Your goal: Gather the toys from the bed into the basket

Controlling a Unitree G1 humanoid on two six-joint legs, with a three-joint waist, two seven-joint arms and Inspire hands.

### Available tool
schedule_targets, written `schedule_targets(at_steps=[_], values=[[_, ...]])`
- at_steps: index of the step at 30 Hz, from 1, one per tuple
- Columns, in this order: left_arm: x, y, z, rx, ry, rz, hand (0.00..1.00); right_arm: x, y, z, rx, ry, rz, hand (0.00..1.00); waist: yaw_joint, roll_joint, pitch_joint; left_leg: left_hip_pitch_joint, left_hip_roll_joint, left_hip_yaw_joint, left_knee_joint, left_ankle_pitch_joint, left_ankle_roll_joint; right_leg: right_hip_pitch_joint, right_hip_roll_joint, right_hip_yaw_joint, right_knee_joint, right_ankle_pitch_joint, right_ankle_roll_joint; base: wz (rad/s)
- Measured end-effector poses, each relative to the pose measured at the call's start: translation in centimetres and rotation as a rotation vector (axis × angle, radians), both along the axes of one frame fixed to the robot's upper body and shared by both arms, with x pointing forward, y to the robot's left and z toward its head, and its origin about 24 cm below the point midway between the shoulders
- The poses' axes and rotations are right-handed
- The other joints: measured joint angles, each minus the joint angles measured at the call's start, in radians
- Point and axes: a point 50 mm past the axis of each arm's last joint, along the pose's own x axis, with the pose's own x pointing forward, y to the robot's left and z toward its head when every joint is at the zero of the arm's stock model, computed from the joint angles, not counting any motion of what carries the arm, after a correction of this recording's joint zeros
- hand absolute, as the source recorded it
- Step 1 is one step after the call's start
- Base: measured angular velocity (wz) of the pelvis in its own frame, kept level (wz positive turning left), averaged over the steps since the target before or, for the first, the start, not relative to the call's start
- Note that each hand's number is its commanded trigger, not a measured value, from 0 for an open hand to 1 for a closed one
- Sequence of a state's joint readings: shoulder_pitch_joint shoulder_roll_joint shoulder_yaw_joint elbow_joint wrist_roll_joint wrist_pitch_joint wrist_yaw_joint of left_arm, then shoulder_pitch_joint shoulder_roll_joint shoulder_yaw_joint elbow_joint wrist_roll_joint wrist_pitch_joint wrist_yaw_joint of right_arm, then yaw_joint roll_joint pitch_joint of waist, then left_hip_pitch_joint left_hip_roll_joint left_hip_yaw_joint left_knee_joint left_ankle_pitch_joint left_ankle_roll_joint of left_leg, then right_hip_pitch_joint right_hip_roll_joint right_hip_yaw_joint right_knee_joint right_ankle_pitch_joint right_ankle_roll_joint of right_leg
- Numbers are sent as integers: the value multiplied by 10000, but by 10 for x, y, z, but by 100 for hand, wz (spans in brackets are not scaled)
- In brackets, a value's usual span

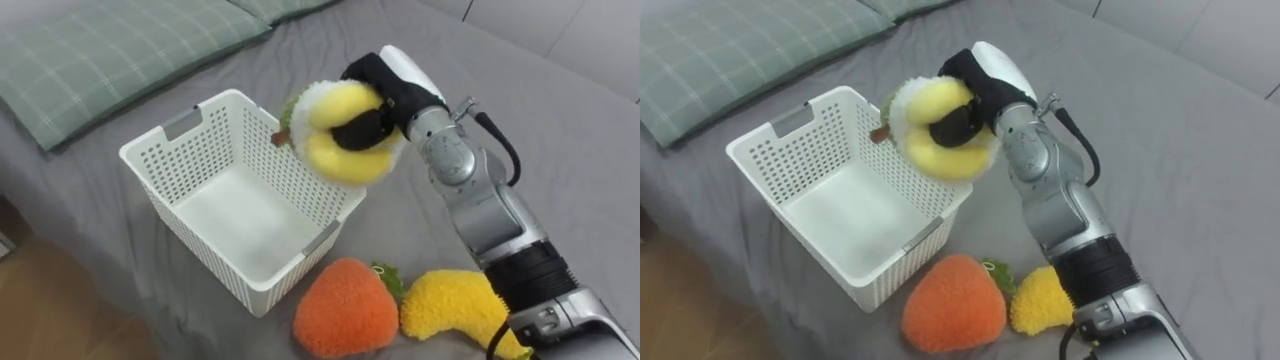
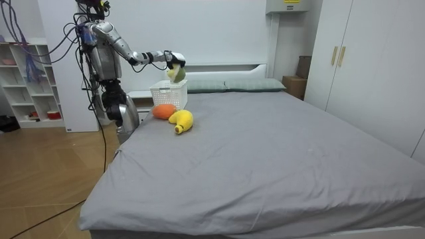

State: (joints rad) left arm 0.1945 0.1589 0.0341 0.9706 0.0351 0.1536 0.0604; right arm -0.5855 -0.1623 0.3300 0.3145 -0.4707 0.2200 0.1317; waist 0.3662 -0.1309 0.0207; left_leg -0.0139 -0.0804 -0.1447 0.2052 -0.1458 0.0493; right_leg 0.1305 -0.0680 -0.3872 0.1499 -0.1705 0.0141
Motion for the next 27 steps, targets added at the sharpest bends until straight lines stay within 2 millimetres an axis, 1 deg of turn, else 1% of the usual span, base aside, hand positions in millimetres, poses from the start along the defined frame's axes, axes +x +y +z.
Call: schedule_targets(at_steps=[3, 7, 9, 12, 14, 15, 16, 17, 19, 21, 27], values=[[0, 1, 0, 31, 45, 35, 0, 0, 4, 2, 67, -93, 48, 100, -8, -61, 7, -11, -10, -78, 13, 18, 8, 29, -13, -7, 1, -1, 2, 8], [0, 1, 0, 44, 68, 14, 0, 0, 6, 2, 111, -90, 73, 100, 24, -81, 11, -43, -36, -224, 88, 26, 16, 73, -30, -54, -1, -6, 10, 13], [-1, 2, 0, 66, 176, -7, 0, 0, 6, 1, 114, -83, 75, 100, 173, -104, 15, -82, -41, -253, 134, 26, 15, 72, -24, -64, -1, -7, 11, 3], [-3, 2, 0, 158, 373, -264, 0, 0, 6, 1, 112, -79, 73, 100, 256, -114, 13, -130, -62, -336, 180, 31, 7, 69, -25, -132, -1, -10, 17, 8], [-8, 2, 0, 186, 605, -345, 0, 0, 6, 1, 110, -77, 71, 71, 285, -113, 14, -156, -82, -383, 198, 35, 1, 70, -27, -154, -3, -23, 37, 10], [-11, 2, -1, 165, 729, -329, 0, 0, 6, 1, 101, -74, 60, 33, 278, -116, 12, -205, -154, -455, 250, 35, 0, 69, -27, -203, -7, -33, 51, 16], [-12, 2, -1, 152, 775, -336, 0, 0, 6, 1, 93, -62, 42, 8, 267, -118, 10, -251, -168, -508, 284, 35, 0, 66, -28, -251, -9, -35, 54, 19], [-13, 1, -1, 130, 829, -335, 0, 0, 5, 0, 78, 0, -26, 0, 281, -128, 3, -272, -181, -549, 318, 40, -7, 52, -28, -278, -10, -39, 58, 14], [-15, 1, -1, 95, 898, -325, 0, 0, 4, -2, 51, 110, -78, 0, 318, -103, 20, -277, -185, -584, 330, 45, -11, 62, -28, -281, -10, -39, 58, 8], [-18, 1, -2, 61, 1024, -299, 0, 1, 2, -6, -16, 304, -200, 0, 361, -106, 18, -300, -198, -608, 336, 52, -12, 70, -28, -281, -9, -42, 62, 4], [-19, 0, -2, -119, 1164, -302, 0, 1, 1, -8, -54, 385, -243, 0, 444, -90, 30, -326, -222, -629, 350, 58, -17, 64, -34, -279, -28, -81, 90, 0]])
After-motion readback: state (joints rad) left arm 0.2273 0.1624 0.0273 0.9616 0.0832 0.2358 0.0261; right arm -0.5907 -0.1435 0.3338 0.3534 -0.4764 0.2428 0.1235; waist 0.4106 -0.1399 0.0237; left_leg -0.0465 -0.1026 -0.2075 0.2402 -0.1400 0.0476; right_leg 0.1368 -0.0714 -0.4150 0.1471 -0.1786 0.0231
